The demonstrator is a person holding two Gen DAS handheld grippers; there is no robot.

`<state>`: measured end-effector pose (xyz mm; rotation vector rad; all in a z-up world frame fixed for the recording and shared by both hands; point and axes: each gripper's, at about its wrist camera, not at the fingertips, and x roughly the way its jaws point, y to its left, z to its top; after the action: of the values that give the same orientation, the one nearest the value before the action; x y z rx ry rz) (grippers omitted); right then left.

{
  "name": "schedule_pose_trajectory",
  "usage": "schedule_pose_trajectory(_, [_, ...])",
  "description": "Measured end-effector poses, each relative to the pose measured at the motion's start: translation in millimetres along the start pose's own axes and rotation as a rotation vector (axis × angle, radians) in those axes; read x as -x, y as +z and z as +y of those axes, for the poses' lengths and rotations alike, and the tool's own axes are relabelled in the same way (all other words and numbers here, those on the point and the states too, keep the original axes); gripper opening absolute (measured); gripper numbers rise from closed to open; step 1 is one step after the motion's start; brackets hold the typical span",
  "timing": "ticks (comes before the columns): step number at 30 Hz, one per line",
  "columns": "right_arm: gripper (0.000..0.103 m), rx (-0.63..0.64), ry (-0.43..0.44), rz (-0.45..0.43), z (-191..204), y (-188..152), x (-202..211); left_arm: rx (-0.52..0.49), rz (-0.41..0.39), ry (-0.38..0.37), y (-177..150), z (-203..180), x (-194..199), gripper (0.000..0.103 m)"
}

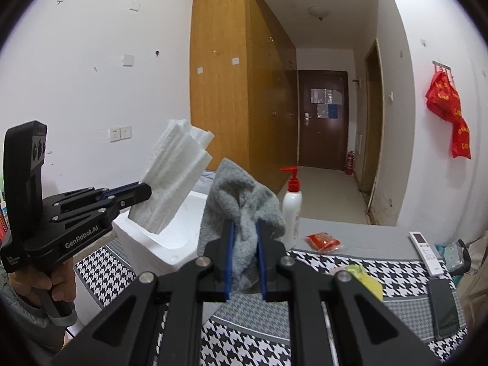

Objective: Organize soft objects
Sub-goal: 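Carry the white cloth in the left gripper while the right carries the sock to the foam box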

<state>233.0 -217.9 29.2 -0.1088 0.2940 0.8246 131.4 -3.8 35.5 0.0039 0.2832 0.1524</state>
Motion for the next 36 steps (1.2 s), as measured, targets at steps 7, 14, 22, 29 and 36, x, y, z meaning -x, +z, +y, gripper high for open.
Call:
schedule_pose_trajectory(7, [0.017, 0.022, 0.045, -0.001, 11, 3, -11, 0.014, 0.027, 0.049, -3, 18, -7, 0.004])
schedule_pose_trajectory(14, [0.017, 0.033, 0.065, 0.003, 19, 6, -21, 0.026, 0.067, 0.072, -5, 30, -22, 0.004])
schedule_pose_trajectory(22, [0.017, 0.031, 0.050, 0.008, 19, 7, -24, 0.037, 0.122, 0.063, -6, 35, -44, 0.004])
schedule_pose_trajectory(29, [0.017, 0.024, 0.031, 0.025, 19, 7, -31, 0.045, 0.152, 0.052, -10, 40, -56, 0.004])
schedule_pose_trajectory(36, [0.017, 0.025, 0.013, 0.035, 23, 10, -37, 0.038, 0.169, 0.023, -10, 43, -59, 0.043])
